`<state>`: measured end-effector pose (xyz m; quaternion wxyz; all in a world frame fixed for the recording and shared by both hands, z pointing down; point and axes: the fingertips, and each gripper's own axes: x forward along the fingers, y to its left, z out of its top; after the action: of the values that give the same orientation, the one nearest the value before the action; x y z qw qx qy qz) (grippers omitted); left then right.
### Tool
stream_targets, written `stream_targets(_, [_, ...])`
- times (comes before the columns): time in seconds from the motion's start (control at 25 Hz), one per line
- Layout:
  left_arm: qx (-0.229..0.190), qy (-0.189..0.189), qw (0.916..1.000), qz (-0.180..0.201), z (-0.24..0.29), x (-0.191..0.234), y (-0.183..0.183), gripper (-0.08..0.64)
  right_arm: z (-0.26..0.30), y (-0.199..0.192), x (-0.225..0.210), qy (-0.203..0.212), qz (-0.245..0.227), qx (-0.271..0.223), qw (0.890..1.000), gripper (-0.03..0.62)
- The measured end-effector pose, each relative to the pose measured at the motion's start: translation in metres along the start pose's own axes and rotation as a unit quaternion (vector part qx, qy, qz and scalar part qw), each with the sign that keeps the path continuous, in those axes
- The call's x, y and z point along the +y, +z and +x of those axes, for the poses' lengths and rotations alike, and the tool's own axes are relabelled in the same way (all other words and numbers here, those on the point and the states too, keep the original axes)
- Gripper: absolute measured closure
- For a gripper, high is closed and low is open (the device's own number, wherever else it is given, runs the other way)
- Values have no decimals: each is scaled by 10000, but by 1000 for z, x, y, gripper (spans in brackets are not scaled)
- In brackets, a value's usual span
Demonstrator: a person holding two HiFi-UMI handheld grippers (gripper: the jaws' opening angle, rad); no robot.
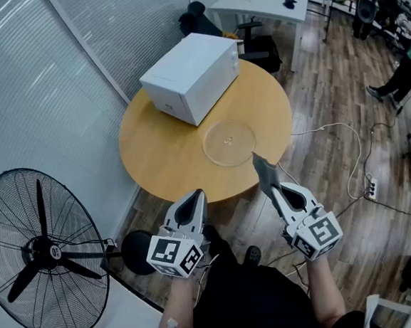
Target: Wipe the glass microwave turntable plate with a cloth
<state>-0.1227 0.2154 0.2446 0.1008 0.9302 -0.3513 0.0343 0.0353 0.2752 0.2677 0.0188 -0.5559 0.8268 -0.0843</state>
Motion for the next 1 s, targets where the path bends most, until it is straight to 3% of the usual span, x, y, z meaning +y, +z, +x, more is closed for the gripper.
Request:
stream_targets(0.24, [56,54,10000,-11,2,-7,-4,565,-5,4,-2,67,-78,38,9999,575])
stream_targets(0.56, [209,108,9997,-54,5,-5,-16,565,-2,-11,-8,97,239,252,9993,572])
stream_targets(1.0, [397,26,9991,-154,41,29,-23,565,38,-15,-30,-17,313,399,9987,571])
